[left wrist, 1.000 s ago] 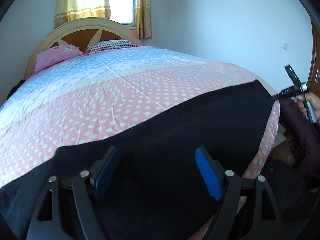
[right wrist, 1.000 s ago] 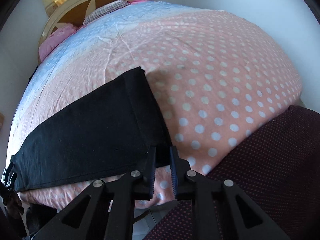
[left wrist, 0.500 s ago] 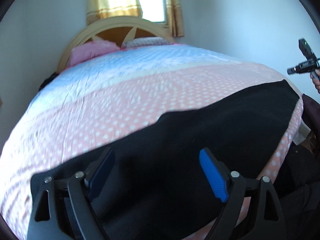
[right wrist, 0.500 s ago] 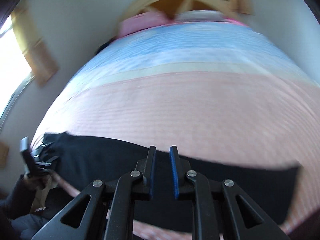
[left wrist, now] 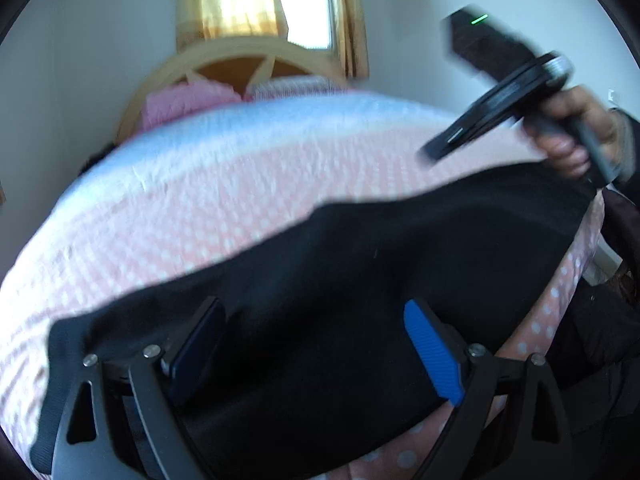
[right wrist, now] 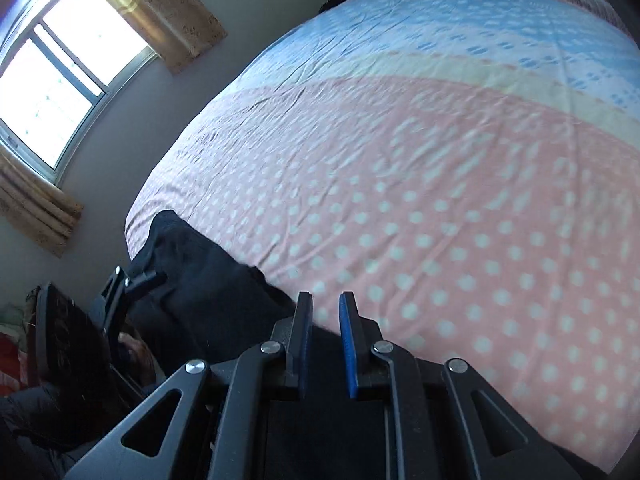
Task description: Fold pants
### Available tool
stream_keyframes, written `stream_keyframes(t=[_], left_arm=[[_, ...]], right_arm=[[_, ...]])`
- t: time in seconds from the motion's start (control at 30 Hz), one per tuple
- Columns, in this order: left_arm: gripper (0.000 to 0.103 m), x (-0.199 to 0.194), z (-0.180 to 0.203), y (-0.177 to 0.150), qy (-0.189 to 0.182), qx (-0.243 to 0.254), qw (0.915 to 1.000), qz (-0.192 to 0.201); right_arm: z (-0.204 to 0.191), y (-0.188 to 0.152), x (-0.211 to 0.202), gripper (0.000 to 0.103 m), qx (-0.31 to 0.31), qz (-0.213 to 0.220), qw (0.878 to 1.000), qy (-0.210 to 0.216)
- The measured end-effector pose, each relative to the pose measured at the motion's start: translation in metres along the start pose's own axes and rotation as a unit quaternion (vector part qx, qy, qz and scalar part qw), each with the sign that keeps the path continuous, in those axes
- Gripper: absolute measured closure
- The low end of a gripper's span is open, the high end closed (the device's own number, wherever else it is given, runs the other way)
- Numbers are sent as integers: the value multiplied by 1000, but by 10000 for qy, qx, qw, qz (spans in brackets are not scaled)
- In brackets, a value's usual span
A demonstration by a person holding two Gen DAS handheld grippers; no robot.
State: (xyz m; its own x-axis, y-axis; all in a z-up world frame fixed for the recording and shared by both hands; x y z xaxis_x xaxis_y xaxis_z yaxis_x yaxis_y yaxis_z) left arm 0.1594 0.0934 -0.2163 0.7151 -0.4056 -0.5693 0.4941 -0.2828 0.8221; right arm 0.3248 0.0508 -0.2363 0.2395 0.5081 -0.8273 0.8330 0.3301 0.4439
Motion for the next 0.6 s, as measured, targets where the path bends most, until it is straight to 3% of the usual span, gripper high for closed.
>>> stream_keyframes(t=[0.17,0.27,0.43,0.6], left_arm=[[2,11,3,-13,74,326,9990,-302],[2,12,-2,-17,-145,58,9995,-278],[0,9,-3,-20,-227,-23,9996,-180],[0,8,-2,-21,-252,-75,9995,-185]], right_arm=[[-29,-3,22,89,88,-404,9940,1015],[-49,-18,21,89,-139,-675,9877,1404],[-69,-40,25,88,-583,-967,9824,1491],[-56,-27,27,88,30,-909,9821,1647]])
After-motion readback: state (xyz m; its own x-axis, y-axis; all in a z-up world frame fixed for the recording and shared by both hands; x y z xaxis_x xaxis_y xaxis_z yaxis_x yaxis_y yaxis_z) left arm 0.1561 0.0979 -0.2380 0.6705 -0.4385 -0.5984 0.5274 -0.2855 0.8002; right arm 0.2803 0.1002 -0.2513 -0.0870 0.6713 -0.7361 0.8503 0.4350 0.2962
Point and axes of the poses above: each gripper's, at about its wrist camera, not at the fingertips, and x roughly the way its jaws point, z to its right, y to its top, the point moved 7 cm from there along x, roughly the way its jaws point, and after that the axes turned 6 degrees about -y, right-handed, at the moved point
